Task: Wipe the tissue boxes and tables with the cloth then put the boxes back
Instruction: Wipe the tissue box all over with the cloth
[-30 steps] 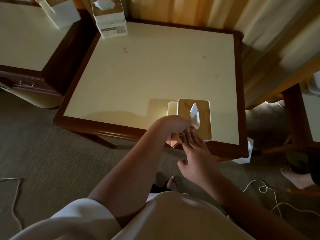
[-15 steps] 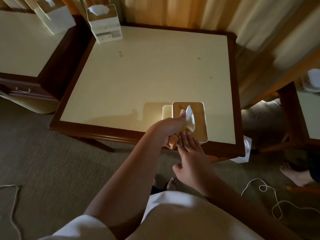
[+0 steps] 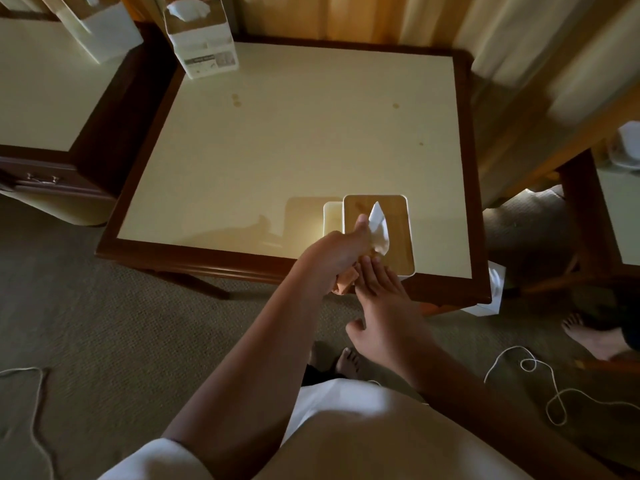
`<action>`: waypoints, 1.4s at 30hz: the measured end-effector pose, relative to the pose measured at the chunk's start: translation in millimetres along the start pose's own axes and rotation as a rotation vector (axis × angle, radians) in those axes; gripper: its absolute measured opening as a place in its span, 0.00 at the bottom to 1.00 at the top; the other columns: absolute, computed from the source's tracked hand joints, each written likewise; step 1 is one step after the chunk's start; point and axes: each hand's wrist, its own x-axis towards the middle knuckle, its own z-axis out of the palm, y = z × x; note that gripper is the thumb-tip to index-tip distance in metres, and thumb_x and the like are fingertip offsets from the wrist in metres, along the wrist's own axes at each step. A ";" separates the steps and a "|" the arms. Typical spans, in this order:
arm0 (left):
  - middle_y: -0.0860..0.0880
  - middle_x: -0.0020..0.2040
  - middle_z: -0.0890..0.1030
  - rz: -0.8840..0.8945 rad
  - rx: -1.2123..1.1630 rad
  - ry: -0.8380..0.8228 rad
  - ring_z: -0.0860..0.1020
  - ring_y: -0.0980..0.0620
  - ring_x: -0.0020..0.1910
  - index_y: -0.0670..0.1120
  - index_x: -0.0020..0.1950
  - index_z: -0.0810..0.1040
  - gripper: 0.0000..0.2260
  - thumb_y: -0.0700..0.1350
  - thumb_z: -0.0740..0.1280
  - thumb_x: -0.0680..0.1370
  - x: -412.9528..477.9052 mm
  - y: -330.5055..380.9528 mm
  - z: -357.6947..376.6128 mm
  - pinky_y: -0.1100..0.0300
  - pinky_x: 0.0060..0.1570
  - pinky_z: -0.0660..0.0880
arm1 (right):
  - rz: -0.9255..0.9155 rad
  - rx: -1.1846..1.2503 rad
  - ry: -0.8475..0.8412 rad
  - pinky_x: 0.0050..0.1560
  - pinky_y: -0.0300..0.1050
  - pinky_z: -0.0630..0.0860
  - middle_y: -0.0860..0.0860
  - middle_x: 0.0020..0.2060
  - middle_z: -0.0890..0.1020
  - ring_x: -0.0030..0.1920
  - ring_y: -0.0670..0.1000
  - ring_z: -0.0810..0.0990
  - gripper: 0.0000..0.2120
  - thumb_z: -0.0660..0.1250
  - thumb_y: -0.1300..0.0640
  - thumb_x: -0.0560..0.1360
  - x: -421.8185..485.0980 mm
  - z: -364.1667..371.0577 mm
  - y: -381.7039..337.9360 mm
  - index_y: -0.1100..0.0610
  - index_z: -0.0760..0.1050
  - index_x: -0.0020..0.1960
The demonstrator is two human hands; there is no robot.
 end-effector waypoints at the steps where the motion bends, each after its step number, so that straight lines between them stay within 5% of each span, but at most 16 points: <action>1: 0.45 0.47 0.84 0.016 0.020 0.023 0.84 0.47 0.46 0.43 0.51 0.78 0.32 0.72 0.53 0.82 -3.5 -0.1 3.0 0.48 0.60 0.81 | 0.005 0.002 0.001 0.80 0.52 0.43 0.61 0.82 0.54 0.83 0.59 0.50 0.45 0.71 0.48 0.74 -0.3 -0.3 0.4 0.63 0.55 0.83; 5: 0.48 0.52 0.79 0.067 -0.021 0.149 0.79 0.46 0.52 0.47 0.78 0.59 0.34 0.69 0.57 0.82 -12.3 -4.3 15.5 0.44 0.65 0.76 | 0.001 0.015 0.001 0.81 0.51 0.42 0.60 0.82 0.55 0.83 0.59 0.49 0.43 0.70 0.50 0.74 -0.9 -1.0 1.0 0.61 0.56 0.83; 7: 0.49 0.54 0.80 0.137 -0.008 0.136 0.78 0.41 0.64 0.54 0.81 0.52 0.35 0.72 0.55 0.80 -12.5 -9.2 22.1 0.38 0.72 0.69 | -0.005 0.027 0.007 0.83 0.55 0.48 0.60 0.82 0.57 0.83 0.59 0.51 0.44 0.71 0.51 0.73 -1.9 0.2 1.8 0.60 0.56 0.83; 9: 0.46 0.67 0.79 0.143 0.058 0.102 0.72 0.37 0.74 0.59 0.84 0.44 0.37 0.73 0.52 0.80 -11.1 -9.0 23.2 0.34 0.76 0.62 | -0.009 0.029 0.007 0.82 0.58 0.54 0.59 0.82 0.58 0.83 0.59 0.52 0.45 0.73 0.50 0.72 -2.3 1.6 1.3 0.61 0.57 0.83; 13: 0.40 0.84 0.60 0.011 0.045 0.062 0.66 0.36 0.79 0.57 0.86 0.39 0.37 0.72 0.47 0.82 -1.1 9.8 15.2 0.42 0.73 0.66 | 0.019 -0.006 0.023 0.80 0.60 0.61 0.63 0.80 0.61 0.81 0.61 0.58 0.49 0.77 0.48 0.69 -1.7 3.4 0.6 0.66 0.59 0.81; 16: 0.39 0.83 0.62 -0.106 -0.027 0.081 0.76 0.40 0.67 0.55 0.86 0.41 0.41 0.76 0.45 0.80 4.7 27.3 6.6 0.49 0.63 0.74 | 0.018 -0.015 0.027 0.80 0.60 0.61 0.64 0.80 0.62 0.81 0.61 0.59 0.47 0.75 0.48 0.69 -2.1 3.7 1.2 0.67 0.61 0.80; 19: 0.38 0.83 0.61 -0.116 -0.020 0.078 0.70 0.35 0.75 0.55 0.86 0.39 0.43 0.77 0.45 0.78 6.3 35.7 11.6 0.39 0.73 0.68 | 0.015 -0.019 0.036 0.81 0.59 0.57 0.63 0.80 0.60 0.82 0.60 0.56 0.44 0.69 0.48 0.71 -1.6 4.2 3.2 0.67 0.60 0.80; 26: 0.35 0.81 0.65 -0.078 0.034 0.078 0.67 0.34 0.78 0.58 0.82 0.27 0.38 0.71 0.46 0.83 9.1 18.1 22.9 0.41 0.78 0.61 | 0.006 -0.028 0.031 0.81 0.58 0.59 0.62 0.81 0.60 0.82 0.59 0.57 0.48 0.75 0.48 0.71 -0.7 4.3 2.5 0.65 0.57 0.82; 30: 0.41 0.68 0.78 -0.024 0.072 0.030 0.76 0.37 0.70 0.59 0.81 0.27 0.40 0.74 0.47 0.80 -4.3 24.9 16.3 0.41 0.75 0.68 | 0.012 -0.006 0.030 0.82 0.57 0.52 0.62 0.81 0.58 0.83 0.59 0.53 0.46 0.71 0.48 0.72 -1.3 3.7 2.3 0.65 0.56 0.82; 38: 0.37 0.68 0.79 0.003 0.151 0.086 0.73 0.33 0.73 0.53 0.81 0.26 0.39 0.68 0.48 0.84 5.6 15.9 23.6 0.35 0.75 0.62 | -0.001 0.020 -0.008 0.83 0.57 0.52 0.59 0.82 0.54 0.83 0.57 0.48 0.46 0.72 0.47 0.74 -0.6 0.5 1.2 0.62 0.53 0.83; 42: 0.32 0.72 0.75 0.067 0.245 0.038 0.73 0.32 0.72 0.58 0.79 0.22 0.44 0.77 0.46 0.77 0.0 18.1 26.7 0.37 0.72 0.66 | 0.007 0.025 0.000 0.83 0.56 0.49 0.60 0.81 0.61 0.83 0.58 0.52 0.43 0.68 0.48 0.73 -1.1 -1.5 0.1 0.63 0.59 0.82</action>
